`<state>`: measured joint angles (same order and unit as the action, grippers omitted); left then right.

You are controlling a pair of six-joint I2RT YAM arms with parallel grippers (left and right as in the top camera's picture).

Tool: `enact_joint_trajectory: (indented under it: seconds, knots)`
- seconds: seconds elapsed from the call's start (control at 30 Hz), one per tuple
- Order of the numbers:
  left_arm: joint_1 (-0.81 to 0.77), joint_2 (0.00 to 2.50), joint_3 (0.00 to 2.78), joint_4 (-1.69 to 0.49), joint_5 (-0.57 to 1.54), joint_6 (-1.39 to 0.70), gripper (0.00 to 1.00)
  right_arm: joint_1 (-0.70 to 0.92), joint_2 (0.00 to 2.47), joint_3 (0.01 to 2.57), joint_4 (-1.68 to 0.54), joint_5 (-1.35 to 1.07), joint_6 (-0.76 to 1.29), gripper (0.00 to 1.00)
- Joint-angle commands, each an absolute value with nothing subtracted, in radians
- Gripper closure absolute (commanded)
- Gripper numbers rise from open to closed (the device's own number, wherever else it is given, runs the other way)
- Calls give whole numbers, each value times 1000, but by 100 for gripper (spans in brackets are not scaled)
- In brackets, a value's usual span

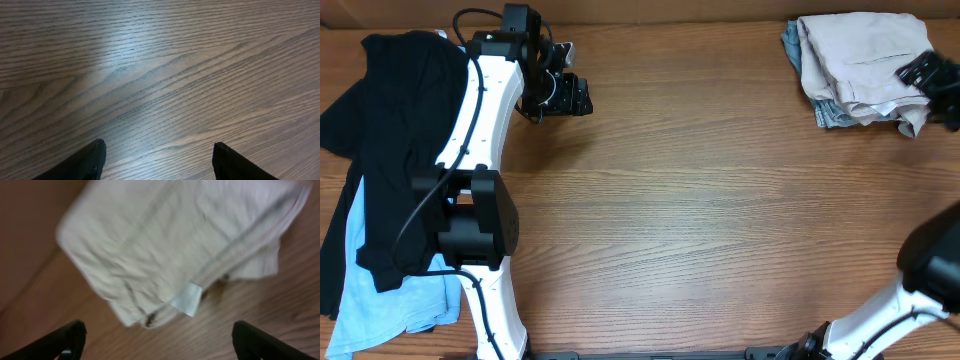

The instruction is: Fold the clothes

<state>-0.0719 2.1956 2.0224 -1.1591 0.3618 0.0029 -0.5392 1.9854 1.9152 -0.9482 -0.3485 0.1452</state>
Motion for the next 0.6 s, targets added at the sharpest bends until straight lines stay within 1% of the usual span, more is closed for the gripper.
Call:
enact_joint_trajectory:
  seconds: [0.0, 0.07, 0.17, 0.37, 0.47, 0.57]
  knots:
    - [-73, 2190, 2038, -1160, 355, 1, 29, -499, 1926, 1946, -894, -275, 96, 0]
    - [-73, 2190, 2038, -1158, 355, 1, 29, -473, 1932, 1944, -829, -221, 96, 0]
    - [-73, 2190, 2038, -1147, 355, 0, 30, -419, 1972, 1943, -667, -99, 96, 0]
    - [-73, 2190, 2038, -1143, 354, 1, 28, -321, 2119, 1943, -345, 192, 96, 0]
    - [-73, 2190, 2038, -1140, 348, 0, 29, -301, 2209, 1943, -221, 235, 97, 0]
    - [-73, 2190, 2038, -1142, 339, 0, 28, -298, 2303, 1943, -152, 235, 104, 0]
